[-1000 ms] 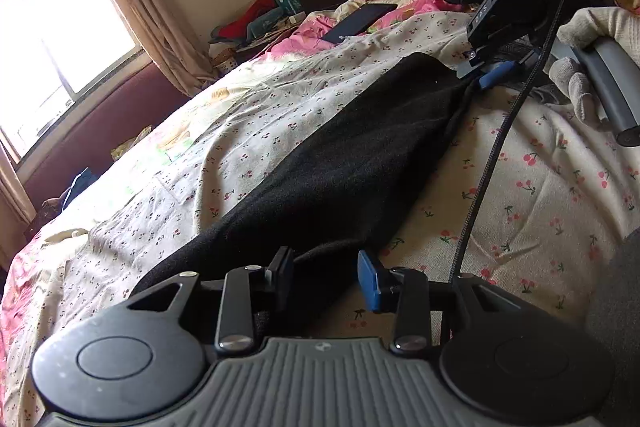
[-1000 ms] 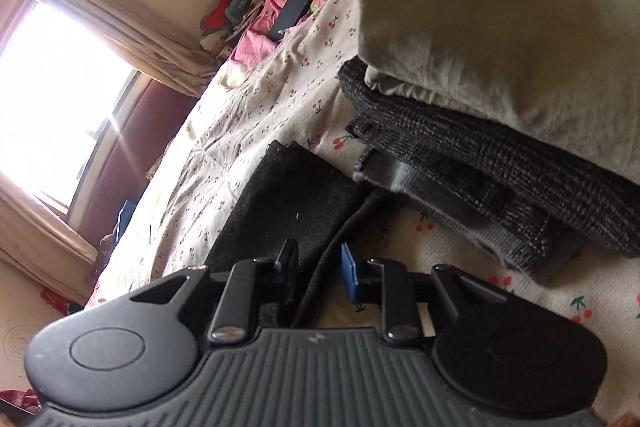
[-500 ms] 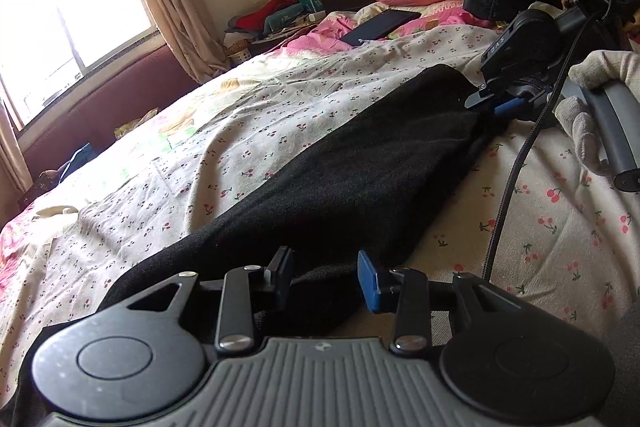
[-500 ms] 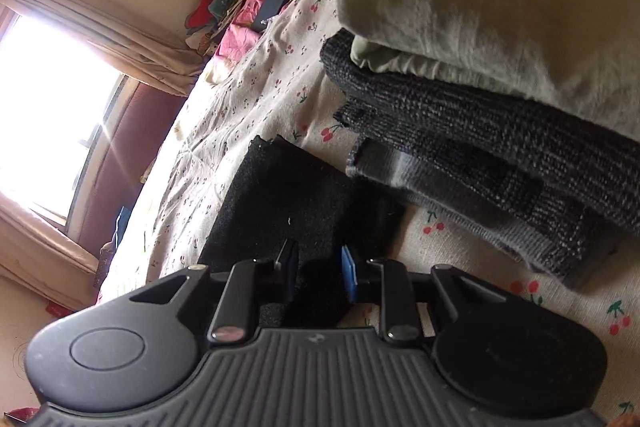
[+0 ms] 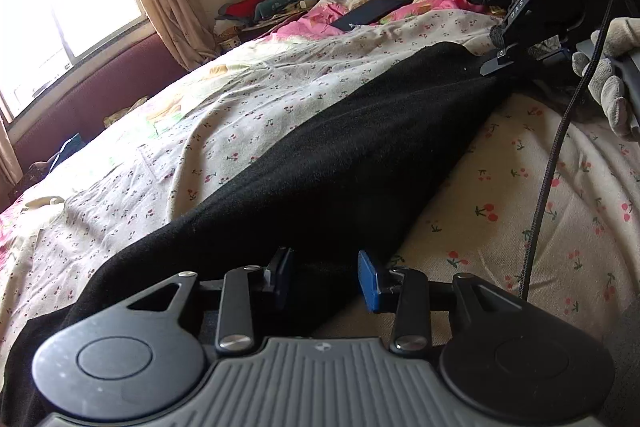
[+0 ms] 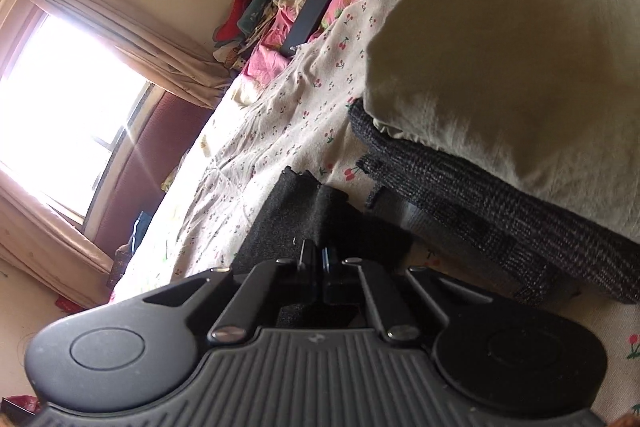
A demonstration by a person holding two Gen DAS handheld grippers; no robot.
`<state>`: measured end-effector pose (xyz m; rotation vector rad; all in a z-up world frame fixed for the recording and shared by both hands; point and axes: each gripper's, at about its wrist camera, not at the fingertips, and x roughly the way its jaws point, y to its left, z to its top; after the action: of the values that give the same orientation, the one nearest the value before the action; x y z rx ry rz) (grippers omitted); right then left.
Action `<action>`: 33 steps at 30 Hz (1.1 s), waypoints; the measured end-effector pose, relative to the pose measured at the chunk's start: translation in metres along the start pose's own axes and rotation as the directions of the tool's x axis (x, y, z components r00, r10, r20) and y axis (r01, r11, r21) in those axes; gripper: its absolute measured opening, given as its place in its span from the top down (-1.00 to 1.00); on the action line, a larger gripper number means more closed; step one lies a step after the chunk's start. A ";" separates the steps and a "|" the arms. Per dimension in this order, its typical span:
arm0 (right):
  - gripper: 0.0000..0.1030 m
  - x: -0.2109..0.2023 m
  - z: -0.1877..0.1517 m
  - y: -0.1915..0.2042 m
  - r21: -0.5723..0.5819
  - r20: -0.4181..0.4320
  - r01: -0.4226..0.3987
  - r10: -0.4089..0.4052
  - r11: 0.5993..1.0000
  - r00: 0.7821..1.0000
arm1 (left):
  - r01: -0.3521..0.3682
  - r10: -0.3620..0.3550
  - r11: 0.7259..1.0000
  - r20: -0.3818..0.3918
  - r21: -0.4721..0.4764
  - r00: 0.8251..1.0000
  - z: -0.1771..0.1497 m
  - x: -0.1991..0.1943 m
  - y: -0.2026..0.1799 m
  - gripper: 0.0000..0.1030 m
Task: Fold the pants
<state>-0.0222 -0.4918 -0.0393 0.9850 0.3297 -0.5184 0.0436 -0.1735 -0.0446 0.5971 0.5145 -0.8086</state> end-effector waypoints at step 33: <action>0.28 0.036 -0.027 -0.007 0.121 -0.039 -0.113 0.118 0.986 0.992 | -0.062 0.066 0.992 0.036 -0.111 0.997 0.000 -0.003 0.018 -0.02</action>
<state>0.0032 -0.4818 -0.0759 1.1255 0.2833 -0.4139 0.0557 -0.1621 -0.0374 0.4932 0.4978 -0.7253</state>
